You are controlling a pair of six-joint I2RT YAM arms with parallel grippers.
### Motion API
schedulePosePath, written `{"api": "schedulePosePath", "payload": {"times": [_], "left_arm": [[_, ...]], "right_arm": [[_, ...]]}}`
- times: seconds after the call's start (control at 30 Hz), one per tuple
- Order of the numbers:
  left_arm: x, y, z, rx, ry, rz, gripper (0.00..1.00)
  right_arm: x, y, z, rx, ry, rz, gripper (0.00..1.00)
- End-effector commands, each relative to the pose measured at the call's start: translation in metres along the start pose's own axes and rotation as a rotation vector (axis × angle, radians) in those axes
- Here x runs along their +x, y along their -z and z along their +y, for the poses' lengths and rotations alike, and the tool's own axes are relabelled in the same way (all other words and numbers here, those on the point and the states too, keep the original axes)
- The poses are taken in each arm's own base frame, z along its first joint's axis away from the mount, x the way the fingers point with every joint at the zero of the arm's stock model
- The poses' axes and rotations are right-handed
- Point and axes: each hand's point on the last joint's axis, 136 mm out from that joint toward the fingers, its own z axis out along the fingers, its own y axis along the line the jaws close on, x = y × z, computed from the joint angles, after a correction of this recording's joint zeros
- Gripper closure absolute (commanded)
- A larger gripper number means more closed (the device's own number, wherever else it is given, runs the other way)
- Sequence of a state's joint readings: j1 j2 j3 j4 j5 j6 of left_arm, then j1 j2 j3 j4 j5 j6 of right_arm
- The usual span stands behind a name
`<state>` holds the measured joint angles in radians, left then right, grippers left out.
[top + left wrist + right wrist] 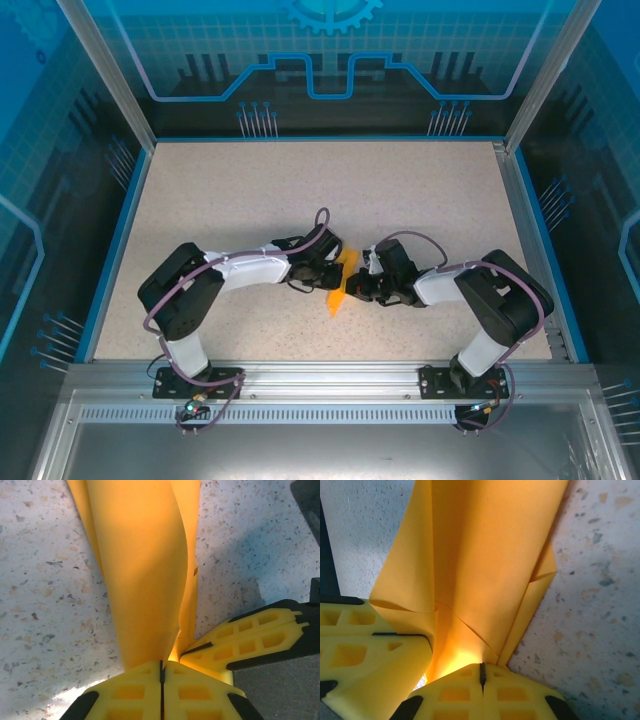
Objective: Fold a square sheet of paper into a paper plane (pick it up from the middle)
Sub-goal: Fold the wing for the fifth time at the center of the table.
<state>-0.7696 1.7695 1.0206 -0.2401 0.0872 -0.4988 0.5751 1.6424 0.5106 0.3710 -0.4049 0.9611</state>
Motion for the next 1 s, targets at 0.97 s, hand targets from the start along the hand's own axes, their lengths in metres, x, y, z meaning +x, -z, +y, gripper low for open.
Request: {"api": "schedulePosePath", "payload": {"times": [0.97], "left_arm": [[-0.015,-0.010,-0.025,0.090,0.063,-0.013,0.92]], "right_arm": [[0.002,0.012,-0.026,0.130,-0.002,-0.024,1.00]]}}
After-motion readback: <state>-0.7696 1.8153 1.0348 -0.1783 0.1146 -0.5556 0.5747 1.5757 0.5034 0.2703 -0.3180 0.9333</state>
